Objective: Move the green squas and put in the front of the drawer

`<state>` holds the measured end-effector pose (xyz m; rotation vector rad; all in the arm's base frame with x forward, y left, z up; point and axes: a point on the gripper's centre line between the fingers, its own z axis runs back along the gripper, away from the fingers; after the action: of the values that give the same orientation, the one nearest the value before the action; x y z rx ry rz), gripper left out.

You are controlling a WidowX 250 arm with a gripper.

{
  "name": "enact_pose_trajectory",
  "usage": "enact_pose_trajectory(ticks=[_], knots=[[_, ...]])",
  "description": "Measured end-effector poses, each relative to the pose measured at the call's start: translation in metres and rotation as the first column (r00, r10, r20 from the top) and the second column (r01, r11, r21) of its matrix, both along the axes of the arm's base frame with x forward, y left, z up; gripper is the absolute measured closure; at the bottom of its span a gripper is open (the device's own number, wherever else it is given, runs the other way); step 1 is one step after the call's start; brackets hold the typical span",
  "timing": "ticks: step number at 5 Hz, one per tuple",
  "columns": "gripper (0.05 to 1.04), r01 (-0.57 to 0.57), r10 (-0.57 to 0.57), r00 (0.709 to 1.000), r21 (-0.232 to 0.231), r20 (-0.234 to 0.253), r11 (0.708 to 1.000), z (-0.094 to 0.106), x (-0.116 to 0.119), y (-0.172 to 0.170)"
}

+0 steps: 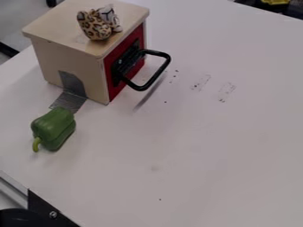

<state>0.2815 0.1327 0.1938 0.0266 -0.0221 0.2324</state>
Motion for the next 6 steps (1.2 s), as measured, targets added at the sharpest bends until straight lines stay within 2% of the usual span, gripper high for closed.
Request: enact_pose_trajectory(ticks=[1,2,3,4,5,6], knots=[[0.083,0.000,0.000,1.000,-0.014,-0.027,1.000,-0.009,-0.001,-0.001],[0.083,0.020,-0.025,0.997,-0.063,-0.067,0.998,-0.027,-0.026,-0.007],[0.083,0.013,-0.017,0.999,-0.094,-0.040,0.996,-0.028,-0.059,-0.007],[0.083,0.036,-0.040,0.998,-0.087,-0.054,0.996,-0.045,-0.086,-0.010],[0.083,0.045,-0.047,0.997,-0.042,-0.062,0.998,-0.074,-0.113,-0.002],[0.083,0.040,-0.040,0.999,-0.008,-0.026,0.999,-0.093,-0.128,0.007]])
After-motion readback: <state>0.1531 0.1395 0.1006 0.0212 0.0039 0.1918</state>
